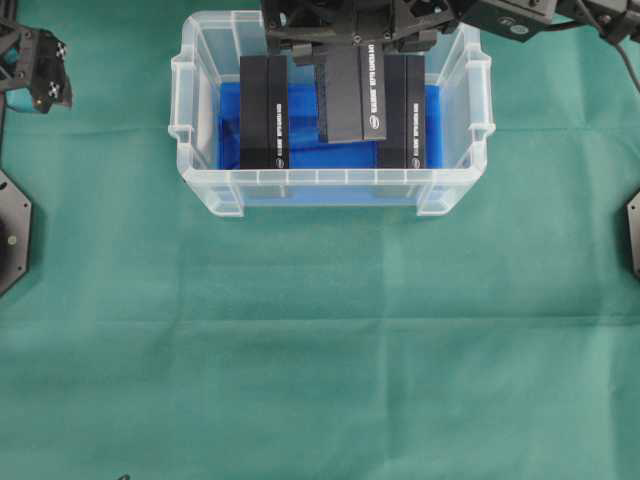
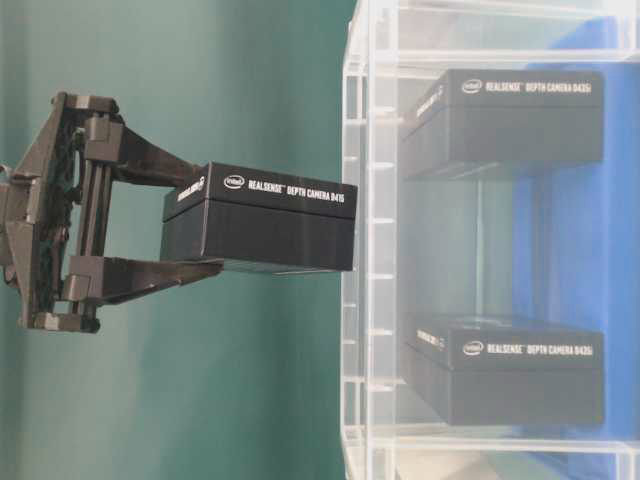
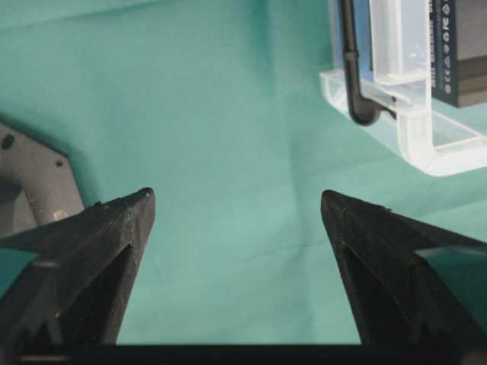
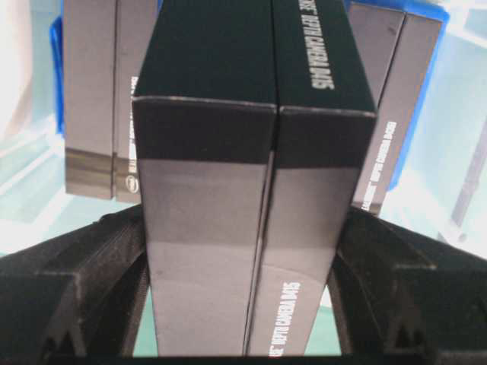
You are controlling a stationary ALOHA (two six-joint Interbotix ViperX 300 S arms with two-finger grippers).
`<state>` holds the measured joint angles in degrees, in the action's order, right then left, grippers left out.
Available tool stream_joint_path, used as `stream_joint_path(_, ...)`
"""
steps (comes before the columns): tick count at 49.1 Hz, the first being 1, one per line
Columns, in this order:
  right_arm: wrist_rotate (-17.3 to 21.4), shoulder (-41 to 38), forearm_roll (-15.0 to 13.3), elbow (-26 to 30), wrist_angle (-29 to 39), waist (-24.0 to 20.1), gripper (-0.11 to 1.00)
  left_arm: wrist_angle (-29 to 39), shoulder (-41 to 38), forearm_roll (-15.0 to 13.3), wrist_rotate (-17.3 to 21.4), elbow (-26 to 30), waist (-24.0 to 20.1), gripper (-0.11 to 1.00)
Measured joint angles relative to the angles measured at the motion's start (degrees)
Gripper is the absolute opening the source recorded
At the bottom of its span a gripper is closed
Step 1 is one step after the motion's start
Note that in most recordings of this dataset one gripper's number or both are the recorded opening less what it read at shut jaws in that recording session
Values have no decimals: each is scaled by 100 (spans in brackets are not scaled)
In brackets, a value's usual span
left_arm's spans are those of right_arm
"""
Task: Take out the box from the case.
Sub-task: 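Lift the middle black box upward out of the case with right gripper, then carry the box toward the front and lower it onto the table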
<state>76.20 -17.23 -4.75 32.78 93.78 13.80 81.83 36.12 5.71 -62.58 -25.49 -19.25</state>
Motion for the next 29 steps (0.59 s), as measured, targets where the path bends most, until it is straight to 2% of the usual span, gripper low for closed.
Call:
stream_joint_path(9,62,9,0,0,18,-193,68,9,0,0,0,0,9,90)
stream_joint_path(29,598,0,-70,0,378,-958,68,114,9,0,0,0,9,90)
